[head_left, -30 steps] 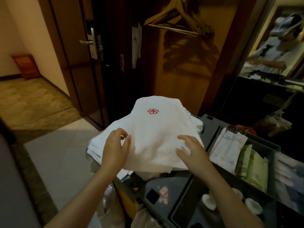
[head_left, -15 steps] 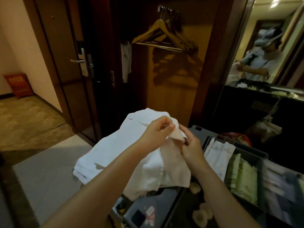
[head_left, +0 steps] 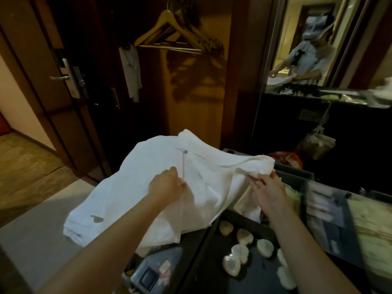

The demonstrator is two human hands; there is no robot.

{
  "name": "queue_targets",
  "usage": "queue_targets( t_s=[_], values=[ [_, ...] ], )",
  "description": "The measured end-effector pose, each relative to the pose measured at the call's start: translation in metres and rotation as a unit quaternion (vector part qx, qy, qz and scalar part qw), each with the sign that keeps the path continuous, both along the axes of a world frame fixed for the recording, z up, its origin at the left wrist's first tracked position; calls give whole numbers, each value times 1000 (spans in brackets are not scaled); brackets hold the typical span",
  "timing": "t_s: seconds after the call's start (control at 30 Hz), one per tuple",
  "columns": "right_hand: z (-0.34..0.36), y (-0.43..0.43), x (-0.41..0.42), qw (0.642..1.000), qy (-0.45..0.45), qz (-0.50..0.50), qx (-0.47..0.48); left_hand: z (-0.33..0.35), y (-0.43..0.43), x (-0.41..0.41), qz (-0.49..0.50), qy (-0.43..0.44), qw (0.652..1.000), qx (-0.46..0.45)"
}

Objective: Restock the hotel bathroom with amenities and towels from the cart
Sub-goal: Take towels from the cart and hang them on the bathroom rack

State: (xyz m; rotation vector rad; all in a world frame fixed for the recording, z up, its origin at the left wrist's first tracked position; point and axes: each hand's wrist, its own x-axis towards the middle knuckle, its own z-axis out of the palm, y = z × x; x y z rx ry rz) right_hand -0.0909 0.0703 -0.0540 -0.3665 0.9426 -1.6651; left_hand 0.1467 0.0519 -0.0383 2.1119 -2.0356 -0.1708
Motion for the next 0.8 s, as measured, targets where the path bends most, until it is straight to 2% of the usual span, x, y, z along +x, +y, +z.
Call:
queue_targets(
  t_s=[0.2, 0.3, 0.37, 0.43, 0.53, 0.6, 0.67, 0.73, 0.8],
  values=[
    [-27, 3, -21, 987, 146, 13, 68, -3, -12, -14, 0, -121, 992, -21],
    [-37, 0, -27, 970, 220, 39, 95, 0, -13, -14, -18, -130, 991, -18],
    [-38, -2, -28, 957, 263, 56, 108, 3, -16, -12, -3, -56, 998, -15],
    [-37, -5, -28, 935, 326, 64, 127, 9, -22, -9, 18, 64, 998, -19],
    [-36, -6, -24, 899, 406, 80, 140, 22, -33, -12, 17, 241, 970, -34],
    [-33, -5, -22, 889, 429, 91, 134, 29, -36, -19, 16, 317, 948, -28],
    [-28, 0, -20, 889, 437, 80, 110, 27, -38, -25, 14, 340, 940, -3],
    [-23, 6, -18, 886, 453, 41, 86, 16, -38, -25, 12, 324, 946, 30],
    [-15, 15, -13, 867, 495, 2, 62, 5, -35, -23, 14, 312, 948, 61]
  ],
)
